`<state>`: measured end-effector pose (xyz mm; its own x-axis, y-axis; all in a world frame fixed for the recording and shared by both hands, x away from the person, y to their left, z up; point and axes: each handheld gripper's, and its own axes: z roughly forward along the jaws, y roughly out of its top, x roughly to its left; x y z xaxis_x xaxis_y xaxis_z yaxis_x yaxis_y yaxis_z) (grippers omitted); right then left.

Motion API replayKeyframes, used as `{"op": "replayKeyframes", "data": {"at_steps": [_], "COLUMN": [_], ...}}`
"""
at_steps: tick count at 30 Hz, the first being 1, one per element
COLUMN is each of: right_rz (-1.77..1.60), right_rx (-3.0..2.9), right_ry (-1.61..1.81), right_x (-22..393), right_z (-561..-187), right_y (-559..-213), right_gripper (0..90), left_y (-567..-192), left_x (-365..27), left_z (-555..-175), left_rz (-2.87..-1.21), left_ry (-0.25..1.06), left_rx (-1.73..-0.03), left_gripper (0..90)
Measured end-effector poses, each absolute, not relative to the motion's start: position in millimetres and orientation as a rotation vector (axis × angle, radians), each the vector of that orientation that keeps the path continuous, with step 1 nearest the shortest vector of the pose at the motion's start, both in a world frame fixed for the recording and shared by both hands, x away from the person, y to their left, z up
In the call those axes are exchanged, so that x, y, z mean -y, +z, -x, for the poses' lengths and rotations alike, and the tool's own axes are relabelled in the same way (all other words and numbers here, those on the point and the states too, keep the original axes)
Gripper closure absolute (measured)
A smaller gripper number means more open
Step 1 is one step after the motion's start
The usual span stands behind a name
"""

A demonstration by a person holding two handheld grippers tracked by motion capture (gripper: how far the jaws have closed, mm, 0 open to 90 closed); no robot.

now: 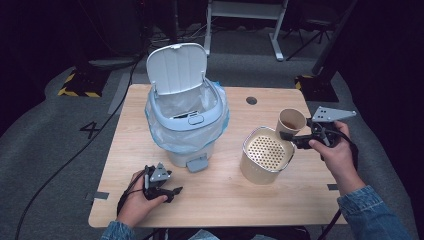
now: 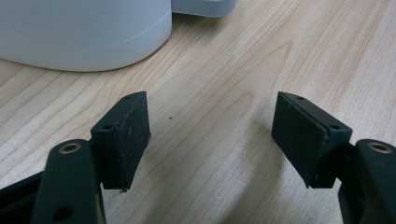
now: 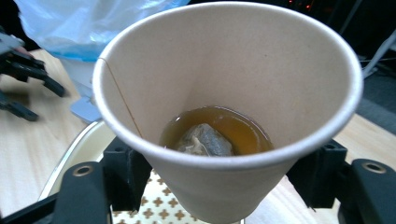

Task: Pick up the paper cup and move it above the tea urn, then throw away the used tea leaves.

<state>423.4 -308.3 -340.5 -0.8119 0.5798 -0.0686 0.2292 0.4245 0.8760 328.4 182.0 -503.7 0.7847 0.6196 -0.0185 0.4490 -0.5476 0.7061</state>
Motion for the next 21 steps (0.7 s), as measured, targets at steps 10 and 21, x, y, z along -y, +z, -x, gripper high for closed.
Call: {"op": "replayKeyframes", "data": {"at_steps": [10, 21], "right_rz": [-0.559, -0.41], "right_rx": [-2.285, -2.258], "right_ry": [1.176, 0.963], "right_x": [306.4, 302.2], "right_z": [-423.3, -419.7], "right_y": [-341.1, -337.9], "right_gripper": [31.4, 31.5], "left_y": [-503.8, -503.9], "left_x": [-181.8, -181.8], "left_z": [-328.3, -328.1], "left_rz": [-2.242, -2.242], "left_ry": [0.302, 0.304], "left_rx": [-0.789, -0.79], "left_gripper": [28.3, 28.3]}}
